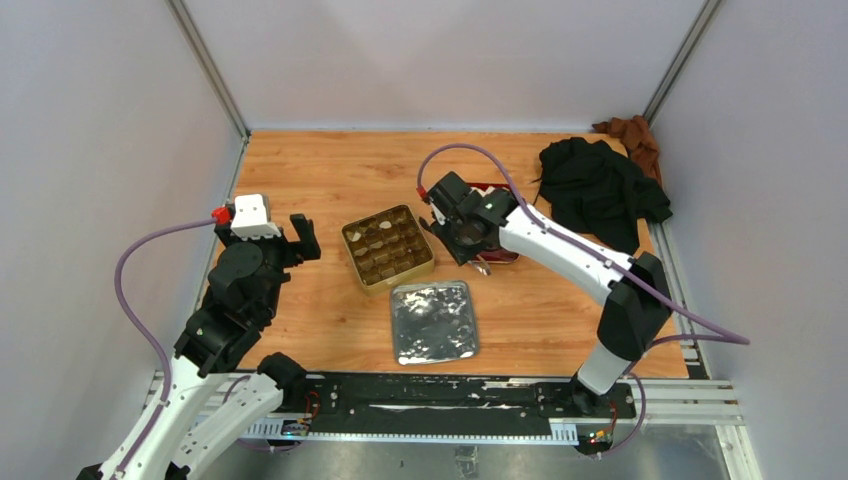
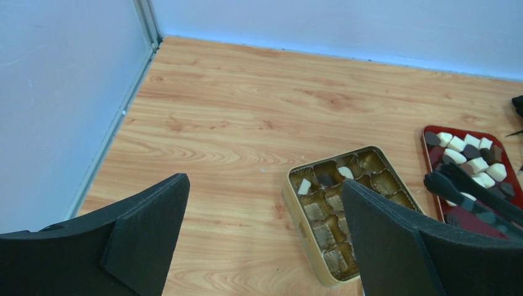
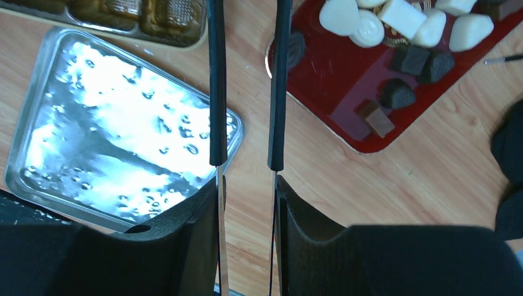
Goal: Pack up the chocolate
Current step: Pick up the fake chocolate from the plate, then place the fake chocolate in the packing box.
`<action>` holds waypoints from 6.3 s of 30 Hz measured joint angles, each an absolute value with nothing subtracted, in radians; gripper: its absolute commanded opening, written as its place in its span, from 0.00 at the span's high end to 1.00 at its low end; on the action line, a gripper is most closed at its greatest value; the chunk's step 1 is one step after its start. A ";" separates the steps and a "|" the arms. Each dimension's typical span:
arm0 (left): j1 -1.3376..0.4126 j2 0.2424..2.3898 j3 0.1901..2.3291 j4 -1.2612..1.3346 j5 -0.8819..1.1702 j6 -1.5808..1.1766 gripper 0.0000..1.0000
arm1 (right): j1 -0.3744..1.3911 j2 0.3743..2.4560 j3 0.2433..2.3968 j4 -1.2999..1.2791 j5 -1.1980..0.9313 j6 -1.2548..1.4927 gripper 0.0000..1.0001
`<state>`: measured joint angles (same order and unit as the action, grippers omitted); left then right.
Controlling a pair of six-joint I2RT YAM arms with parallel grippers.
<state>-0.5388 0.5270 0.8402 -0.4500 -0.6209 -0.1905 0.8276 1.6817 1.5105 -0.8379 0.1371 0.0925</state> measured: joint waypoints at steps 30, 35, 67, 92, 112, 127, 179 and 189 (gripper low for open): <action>-0.539 0.527 0.840 -0.450 -0.613 -0.191 0.00 | 0.678 1.580 1.251 -0.840 0.160 0.115 0.62; -0.539 0.527 0.840 -0.450 -0.613 -0.191 0.00 | 0.669 1.604 1.251 -0.829 0.157 0.114 0.61; -0.539 0.527 0.840 -0.450 -0.614 -0.191 0.00 | 0.652 1.745 1.349 -0.803 0.141 0.085 0.61; -0.539 0.527 0.840 -0.450 -0.613 -0.191 0.00 | 0.645 1.679 1.349 -0.817 0.142 0.084 0.69; -0.539 0.527 0.840 -0.450 -0.613 -0.191 0.00 | 0.673 1.667 1.485 -0.855 0.128 0.085 0.70; -0.539 0.527 0.840 -0.450 -0.614 -0.191 0.00 | 0.759 1.806 1.652 -0.859 0.096 0.084 0.71; -0.539 0.527 0.840 -0.450 -0.613 -0.191 0.00 | 0.797 2.014 1.821 -0.853 0.035 0.081 0.60; -0.539 0.525 0.840 -0.450 -0.613 -0.191 0.00 | 0.797 2.002 1.818 -0.853 0.054 0.081 0.62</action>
